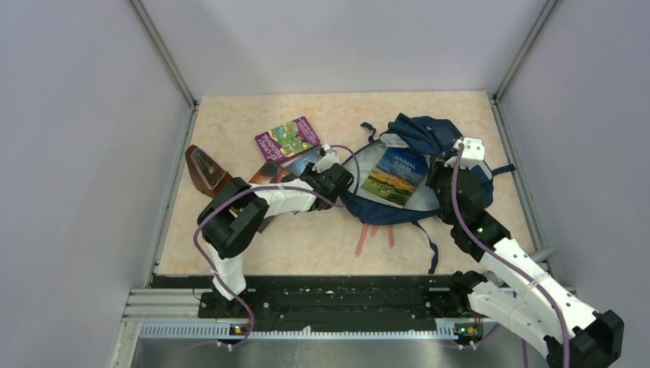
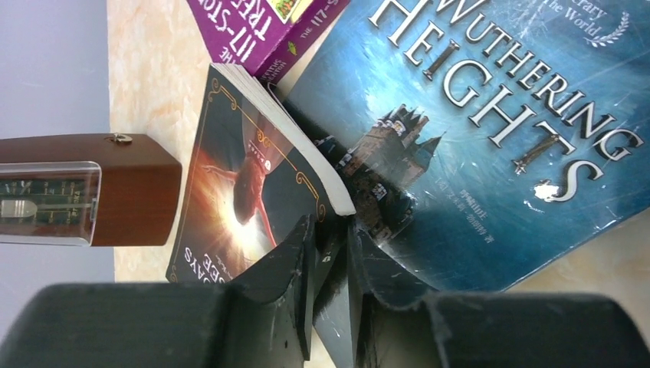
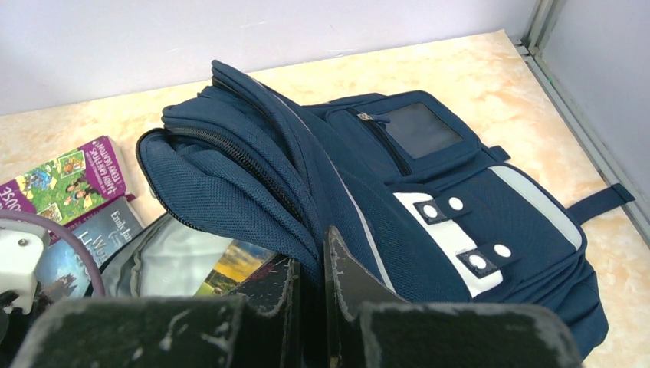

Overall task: Pack the student bag
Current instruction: Adjust the book at the center of the board.

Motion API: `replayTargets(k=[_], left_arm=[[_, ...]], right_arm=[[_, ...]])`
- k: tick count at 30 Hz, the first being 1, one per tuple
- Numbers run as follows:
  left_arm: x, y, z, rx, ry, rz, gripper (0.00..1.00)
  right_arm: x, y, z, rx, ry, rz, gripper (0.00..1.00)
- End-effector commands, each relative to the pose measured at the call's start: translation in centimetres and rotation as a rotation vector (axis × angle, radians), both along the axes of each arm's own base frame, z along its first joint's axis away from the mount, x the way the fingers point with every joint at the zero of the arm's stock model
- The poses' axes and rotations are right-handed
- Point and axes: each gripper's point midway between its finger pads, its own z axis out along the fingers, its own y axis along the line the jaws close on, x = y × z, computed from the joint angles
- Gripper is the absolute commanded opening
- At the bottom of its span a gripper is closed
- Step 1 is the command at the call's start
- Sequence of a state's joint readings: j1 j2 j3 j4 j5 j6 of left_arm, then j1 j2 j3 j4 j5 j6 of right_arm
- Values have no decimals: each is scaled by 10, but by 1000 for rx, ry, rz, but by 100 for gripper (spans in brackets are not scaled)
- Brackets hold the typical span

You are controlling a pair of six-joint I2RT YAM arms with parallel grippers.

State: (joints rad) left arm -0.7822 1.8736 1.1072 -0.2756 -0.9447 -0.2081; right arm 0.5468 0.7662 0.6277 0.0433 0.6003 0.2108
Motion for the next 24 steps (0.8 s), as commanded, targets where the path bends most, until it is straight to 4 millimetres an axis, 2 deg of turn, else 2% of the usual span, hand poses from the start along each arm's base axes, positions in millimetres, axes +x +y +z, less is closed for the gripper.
replayTargets(k=[1,6,12,18,24], left_arm=[[10,1,33,-57,-120,29,17],[12,2,51,-70,-165,33,0],[5,-8,89,-193,-223,-20,0],[-13,-34,151,-412,-259,-149,0],[-39,-77,194,-681,-228,-395,0]], right_arm=[[-2,-5,62,136,-191,-22,0],[-3,-6,63,136,-194,-21,0],[-4,-7,65,135,-197,-23,0],[-3,-6,64,136,-196,-22,0],[-3,-6,64,134,-195,-23,0]])
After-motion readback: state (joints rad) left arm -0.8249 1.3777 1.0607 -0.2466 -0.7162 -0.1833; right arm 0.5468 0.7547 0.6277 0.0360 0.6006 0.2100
